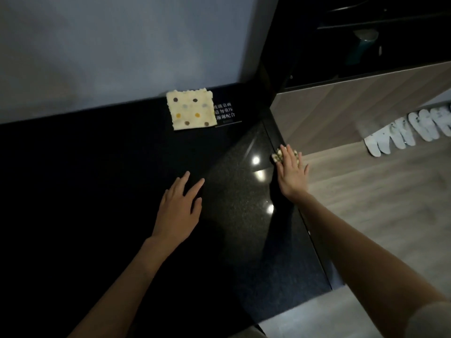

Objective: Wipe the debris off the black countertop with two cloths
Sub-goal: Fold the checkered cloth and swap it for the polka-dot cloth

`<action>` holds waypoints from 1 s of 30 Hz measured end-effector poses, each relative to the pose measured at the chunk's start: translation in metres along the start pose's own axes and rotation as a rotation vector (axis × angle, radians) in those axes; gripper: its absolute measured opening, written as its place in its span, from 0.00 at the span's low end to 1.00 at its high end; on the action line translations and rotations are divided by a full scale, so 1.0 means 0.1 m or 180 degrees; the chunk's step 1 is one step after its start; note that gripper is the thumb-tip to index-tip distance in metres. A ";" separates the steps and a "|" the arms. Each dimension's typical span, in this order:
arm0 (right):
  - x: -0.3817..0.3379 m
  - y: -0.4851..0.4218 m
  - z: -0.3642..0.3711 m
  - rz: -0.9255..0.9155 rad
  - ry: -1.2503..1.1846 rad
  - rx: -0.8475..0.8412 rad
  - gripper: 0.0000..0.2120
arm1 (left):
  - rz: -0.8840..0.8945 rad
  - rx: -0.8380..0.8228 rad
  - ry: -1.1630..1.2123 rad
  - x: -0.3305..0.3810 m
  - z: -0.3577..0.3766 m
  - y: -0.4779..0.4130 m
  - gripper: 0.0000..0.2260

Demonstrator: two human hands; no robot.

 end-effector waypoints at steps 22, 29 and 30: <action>-1.09 0.70 -0.85 -0.1838 -0.2311 -0.1686 0.07 | -0.0493 0.0968 0.2645 0.71 -0.51 0.01 0.23; -1.32 1.29 -1.33 -0.2314 -0.1934 -0.1242 0.08 | 0.0110 0.1425 0.2416 0.77 -0.87 0.61 0.09; -1.35 1.37 -1.38 -0.2323 -0.1896 -0.1140 0.07 | 0.0031 0.1476 0.2277 0.73 -0.92 0.72 0.08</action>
Point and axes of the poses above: each hand's wrist, its own y-axis away from the middle knuckle, its own z-axis out of the palm, x = y × z, the point moved 2 cm from there along -y, towards the middle knuckle, and after that the axes turned 8 degrees about z, right-handed, at the moved point
